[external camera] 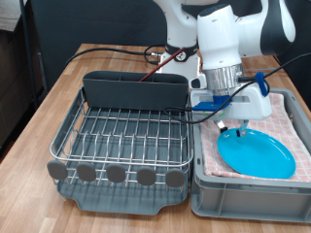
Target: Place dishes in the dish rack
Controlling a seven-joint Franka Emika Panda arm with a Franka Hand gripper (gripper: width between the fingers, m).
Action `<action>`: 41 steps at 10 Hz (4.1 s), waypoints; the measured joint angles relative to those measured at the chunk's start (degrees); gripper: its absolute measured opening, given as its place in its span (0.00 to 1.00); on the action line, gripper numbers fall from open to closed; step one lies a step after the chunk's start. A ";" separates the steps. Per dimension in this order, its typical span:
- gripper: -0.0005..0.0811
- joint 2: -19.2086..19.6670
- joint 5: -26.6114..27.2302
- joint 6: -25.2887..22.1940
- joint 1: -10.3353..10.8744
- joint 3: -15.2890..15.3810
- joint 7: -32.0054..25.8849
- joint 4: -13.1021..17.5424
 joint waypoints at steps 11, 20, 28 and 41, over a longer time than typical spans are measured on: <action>0.08 -1.13 -6.19 0.53 3.02 -4.52 5.17 -1.14; 0.04 -8.67 -29.88 -8.61 8.69 -16.54 24.40 -3.47; 0.03 -18.93 -52.23 -23.13 7.95 -20.16 41.16 -4.03; 0.03 -27.66 -69.14 -50.30 4.89 -22.47 39.68 1.65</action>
